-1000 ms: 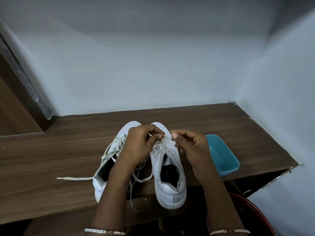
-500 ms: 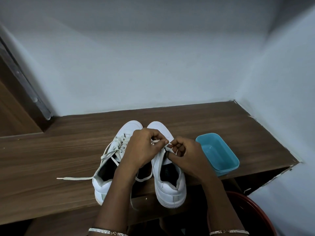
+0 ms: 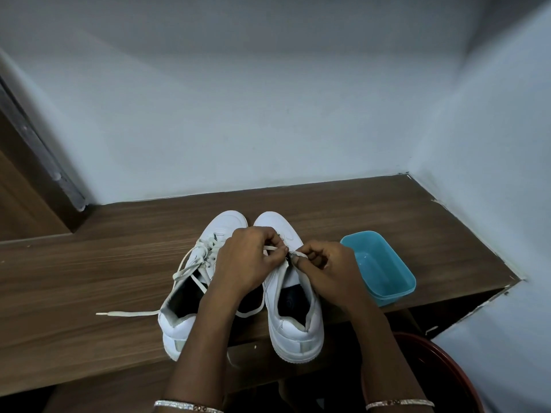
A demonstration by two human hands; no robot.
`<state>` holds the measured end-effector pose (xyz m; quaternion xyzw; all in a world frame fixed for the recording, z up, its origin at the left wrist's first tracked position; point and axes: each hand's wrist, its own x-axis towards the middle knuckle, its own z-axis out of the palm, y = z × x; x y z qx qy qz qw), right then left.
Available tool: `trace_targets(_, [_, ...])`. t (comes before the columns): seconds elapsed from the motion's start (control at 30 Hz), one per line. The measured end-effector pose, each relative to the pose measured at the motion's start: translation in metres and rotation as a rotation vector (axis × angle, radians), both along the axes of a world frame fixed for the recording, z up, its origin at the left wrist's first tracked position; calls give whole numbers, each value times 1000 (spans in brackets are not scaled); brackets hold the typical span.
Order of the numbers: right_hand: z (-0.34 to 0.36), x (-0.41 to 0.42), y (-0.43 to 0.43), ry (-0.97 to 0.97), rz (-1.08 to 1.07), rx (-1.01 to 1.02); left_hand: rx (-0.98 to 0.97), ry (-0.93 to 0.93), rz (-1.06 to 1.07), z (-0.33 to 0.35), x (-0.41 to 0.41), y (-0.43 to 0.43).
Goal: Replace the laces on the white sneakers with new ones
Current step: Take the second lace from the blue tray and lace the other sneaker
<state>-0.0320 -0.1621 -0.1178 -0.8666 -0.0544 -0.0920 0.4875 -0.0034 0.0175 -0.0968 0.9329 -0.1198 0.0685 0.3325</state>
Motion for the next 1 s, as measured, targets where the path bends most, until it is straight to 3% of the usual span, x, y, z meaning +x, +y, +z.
trace_targets(0.47, [1, 0, -1, 62, 8, 59, 70, -16, -22, -2, -3, -4])
trace_targets(0.73, [-5, 4, -5, 97, 24, 96, -54, -48, -20, -16, 0, -5])
trace_targets(1.0, [1, 2, -6, 146, 41, 202, -54, -34, -6, -12, 0, -4])
